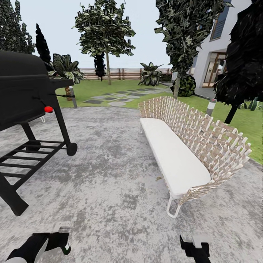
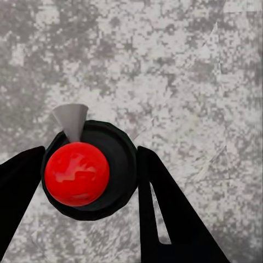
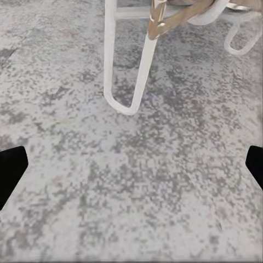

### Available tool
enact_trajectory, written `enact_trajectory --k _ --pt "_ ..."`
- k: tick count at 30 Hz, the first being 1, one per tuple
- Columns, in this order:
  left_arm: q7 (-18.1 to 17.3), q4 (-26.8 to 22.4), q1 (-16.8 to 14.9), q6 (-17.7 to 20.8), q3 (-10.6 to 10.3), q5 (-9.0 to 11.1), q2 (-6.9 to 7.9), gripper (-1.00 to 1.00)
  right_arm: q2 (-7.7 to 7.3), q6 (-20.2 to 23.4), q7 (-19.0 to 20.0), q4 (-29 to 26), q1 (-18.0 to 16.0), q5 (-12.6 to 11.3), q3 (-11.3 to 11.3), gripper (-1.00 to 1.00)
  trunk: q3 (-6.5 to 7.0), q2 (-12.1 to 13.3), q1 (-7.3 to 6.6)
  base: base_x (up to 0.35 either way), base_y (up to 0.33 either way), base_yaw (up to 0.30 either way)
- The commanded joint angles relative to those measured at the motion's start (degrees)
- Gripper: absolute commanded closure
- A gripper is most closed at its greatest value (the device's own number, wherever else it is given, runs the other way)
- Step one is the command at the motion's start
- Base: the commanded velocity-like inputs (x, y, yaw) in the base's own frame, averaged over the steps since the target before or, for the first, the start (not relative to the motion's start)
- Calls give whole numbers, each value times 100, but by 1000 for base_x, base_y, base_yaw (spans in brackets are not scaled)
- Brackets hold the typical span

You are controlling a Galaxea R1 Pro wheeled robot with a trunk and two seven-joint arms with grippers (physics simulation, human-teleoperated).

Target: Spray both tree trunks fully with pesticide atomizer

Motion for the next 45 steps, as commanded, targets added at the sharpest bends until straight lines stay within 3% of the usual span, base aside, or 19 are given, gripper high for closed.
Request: enact_trajectory --k 1,8,11,19,34,45 --pt "37 129 -3 -119 50 -17 -2 100 3 -16 -17 21 -4 7 3 -100 -7 -2 -1 0 0 -41" --pt "347 527 178 -910 58 83 35 100 8 -16 -15 111 -4 16 8 -100 -10 -2 -1 51 0 -10" --pt "370 577 279 -1201 263 295 47 100 12 -16 -16 115 -4 18 11 -100 -10 -2 -1 282 5 -1" --pt "369 577 392 -1268 321 354 55 100 133 -16 -17 120 -3 18 12 -100 -16 -2 -1 324 80 61" --pt "381 123 402 -1243 345 375 -2 100 140 -16 -37 120 0 18 4 -100 -55 -2 -1 294 172 186" --pt "363 252 524 -1270 323 341 2 100 140 -16 -36 120 -4 18 3 -100 -56 -2 -1 324 122 4"
